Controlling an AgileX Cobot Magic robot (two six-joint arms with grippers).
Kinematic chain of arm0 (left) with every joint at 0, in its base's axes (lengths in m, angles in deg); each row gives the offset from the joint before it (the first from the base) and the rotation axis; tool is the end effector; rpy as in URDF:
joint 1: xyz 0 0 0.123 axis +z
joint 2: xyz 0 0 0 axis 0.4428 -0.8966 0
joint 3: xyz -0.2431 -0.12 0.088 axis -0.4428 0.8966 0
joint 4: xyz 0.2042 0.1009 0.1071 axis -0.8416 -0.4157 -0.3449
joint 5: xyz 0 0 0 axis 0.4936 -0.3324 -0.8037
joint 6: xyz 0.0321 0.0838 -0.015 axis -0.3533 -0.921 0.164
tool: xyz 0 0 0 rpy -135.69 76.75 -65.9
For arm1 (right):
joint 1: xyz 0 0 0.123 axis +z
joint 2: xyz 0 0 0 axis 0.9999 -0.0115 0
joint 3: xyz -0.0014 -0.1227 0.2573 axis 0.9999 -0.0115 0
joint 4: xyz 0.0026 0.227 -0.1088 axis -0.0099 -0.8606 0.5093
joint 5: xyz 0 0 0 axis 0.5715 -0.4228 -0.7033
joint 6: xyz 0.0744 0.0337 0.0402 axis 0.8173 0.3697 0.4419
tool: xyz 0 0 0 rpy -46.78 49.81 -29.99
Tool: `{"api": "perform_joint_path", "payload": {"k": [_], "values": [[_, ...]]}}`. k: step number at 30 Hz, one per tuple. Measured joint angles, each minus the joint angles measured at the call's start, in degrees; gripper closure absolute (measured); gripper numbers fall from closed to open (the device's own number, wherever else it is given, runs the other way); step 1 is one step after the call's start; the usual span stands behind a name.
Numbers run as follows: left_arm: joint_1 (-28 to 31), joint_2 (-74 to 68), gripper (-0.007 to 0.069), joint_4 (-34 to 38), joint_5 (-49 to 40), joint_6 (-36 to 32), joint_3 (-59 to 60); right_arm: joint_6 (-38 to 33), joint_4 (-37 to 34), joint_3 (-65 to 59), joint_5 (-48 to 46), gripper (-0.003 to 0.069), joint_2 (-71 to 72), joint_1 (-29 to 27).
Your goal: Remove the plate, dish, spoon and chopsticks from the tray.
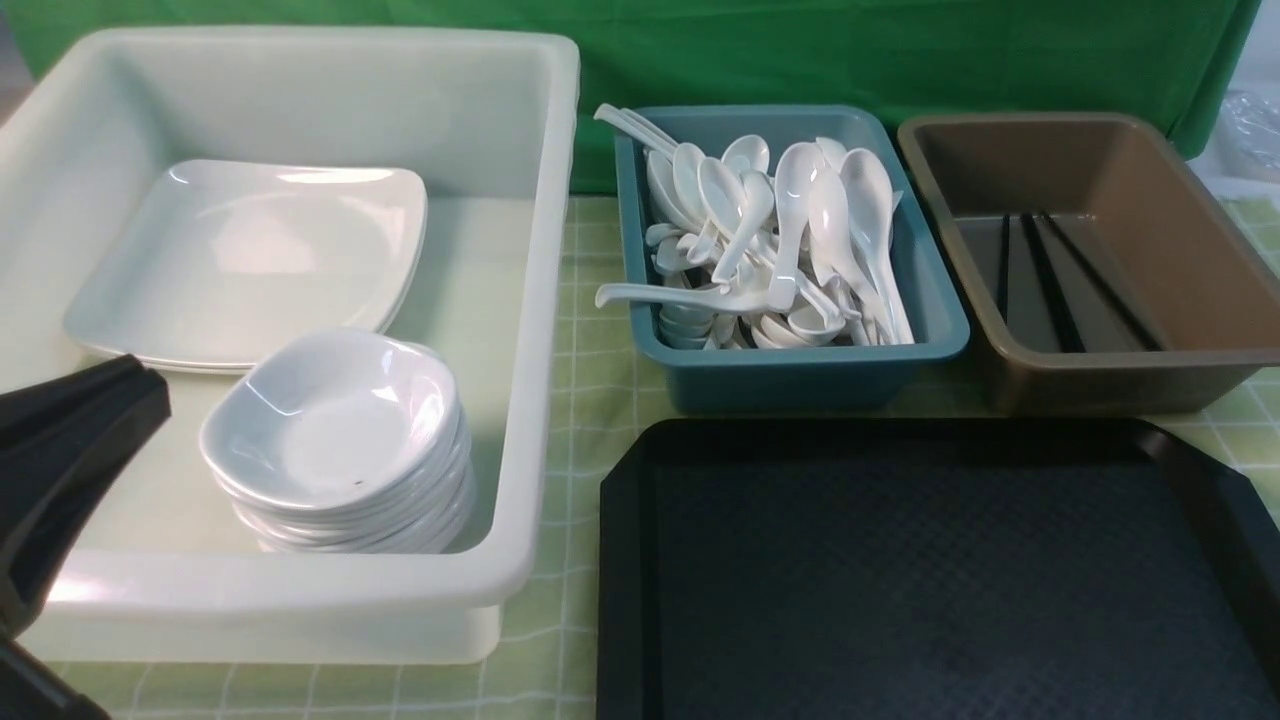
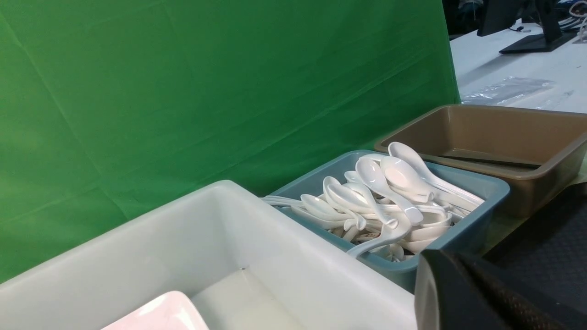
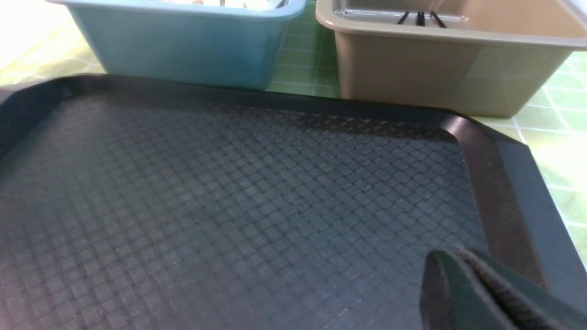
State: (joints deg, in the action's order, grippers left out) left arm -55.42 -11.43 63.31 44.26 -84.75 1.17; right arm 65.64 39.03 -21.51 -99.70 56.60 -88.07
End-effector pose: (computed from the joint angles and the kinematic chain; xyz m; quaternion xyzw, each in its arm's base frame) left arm 0.0768 -0.0437 0.3184 0.2761 0.6480 -0.0816 0.7051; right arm 0.0551 0.0079 0.1871 -0.0477 0.7671 0.0218 0.6394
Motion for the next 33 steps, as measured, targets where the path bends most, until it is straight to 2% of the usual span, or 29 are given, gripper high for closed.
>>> {"api": "perform_joint_path", "payload": {"k": [15,20,23,26,31,33], "values": [[0.00,0.00,0.0615,0.00,0.00,0.00,0.00,0.04,0.00,0.00,0.00,0.0573,0.00,0.00],[1.10,0.68,0.0615,-2.86,4.92,1.50,1.96,0.04,0.00,0.00,0.02,0.0567,0.02,0.00],[5.93,3.21,0.0615,0.16,8.83,2.97,5.34,0.04,0.00,0.00,0.02,0.0564,0.02,0.00],[17.36,11.09,0.0615,6.22,10.81,3.60,14.08,0.04,0.00,0.00,0.07,0.0557,0.02,0.00],[33.56,20.82,0.0615,9.35,4.24,4.47,23.92,0.04,0.00,0.00,0.07,0.0544,0.02,0.00],[37.04,21.42,0.0615,9.76,-0.91,5.68,24.44,0.04,0.00,0.00,0.19,0.0540,0.07,0.00]]}}
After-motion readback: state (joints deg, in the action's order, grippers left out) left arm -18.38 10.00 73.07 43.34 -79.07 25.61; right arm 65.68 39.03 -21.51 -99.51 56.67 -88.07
